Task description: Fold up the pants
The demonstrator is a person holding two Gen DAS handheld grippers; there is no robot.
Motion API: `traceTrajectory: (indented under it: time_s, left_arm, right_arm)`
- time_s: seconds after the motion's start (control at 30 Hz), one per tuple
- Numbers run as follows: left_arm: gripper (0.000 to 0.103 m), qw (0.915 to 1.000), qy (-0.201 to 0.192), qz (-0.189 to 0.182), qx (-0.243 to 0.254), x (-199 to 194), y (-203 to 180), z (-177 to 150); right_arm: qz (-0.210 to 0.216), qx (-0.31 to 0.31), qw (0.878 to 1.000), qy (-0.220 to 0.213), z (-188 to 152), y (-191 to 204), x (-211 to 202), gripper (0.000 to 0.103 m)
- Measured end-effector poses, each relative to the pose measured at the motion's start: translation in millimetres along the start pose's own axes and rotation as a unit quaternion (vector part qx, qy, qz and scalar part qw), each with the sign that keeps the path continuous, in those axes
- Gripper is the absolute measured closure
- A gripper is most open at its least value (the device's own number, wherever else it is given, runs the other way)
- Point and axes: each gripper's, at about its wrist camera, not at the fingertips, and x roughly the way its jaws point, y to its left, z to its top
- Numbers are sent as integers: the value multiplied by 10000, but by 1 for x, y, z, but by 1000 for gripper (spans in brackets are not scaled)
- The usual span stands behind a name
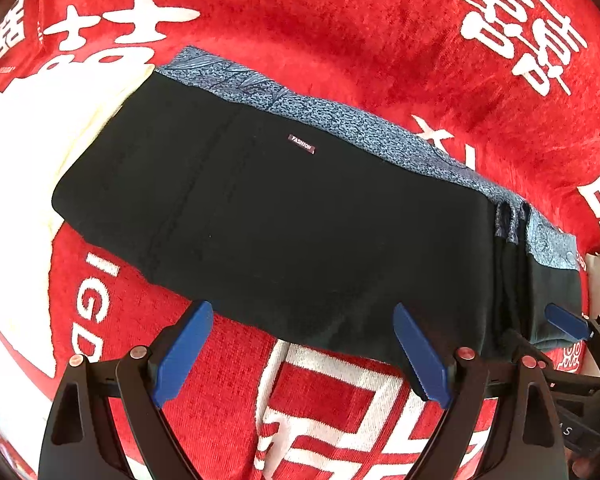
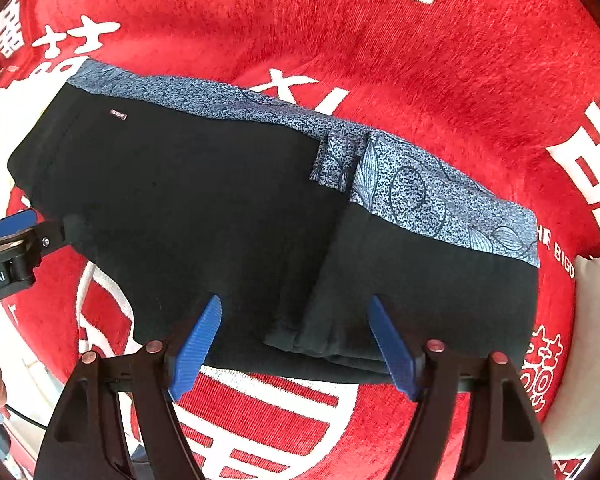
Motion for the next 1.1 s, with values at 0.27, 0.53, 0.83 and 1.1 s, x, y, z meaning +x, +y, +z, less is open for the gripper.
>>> traceTrajectory:
  time_s: [0.27, 0.53, 0.83, 1.1]
  left_arm:
    - [11, 9999, 62, -64, -114, 3, 8, 0]
    - [11, 9999, 72, 70, -116, 4, 12, -3]
    - [11, 9996, 17, 143, -251, 2, 18, 1]
    - [11, 9984, -227, 164, -493, -4, 37, 2]
  right_arm:
    - [-15, 12, 10000, 43, -1, 3, 4, 23]
    - [56, 124, 9998, 149, -3, 3, 10, 23]
    - [14, 164, 9996, 232, -2, -1, 12, 23]
    - [0, 115, 9997, 229, -3, 0, 14, 23]
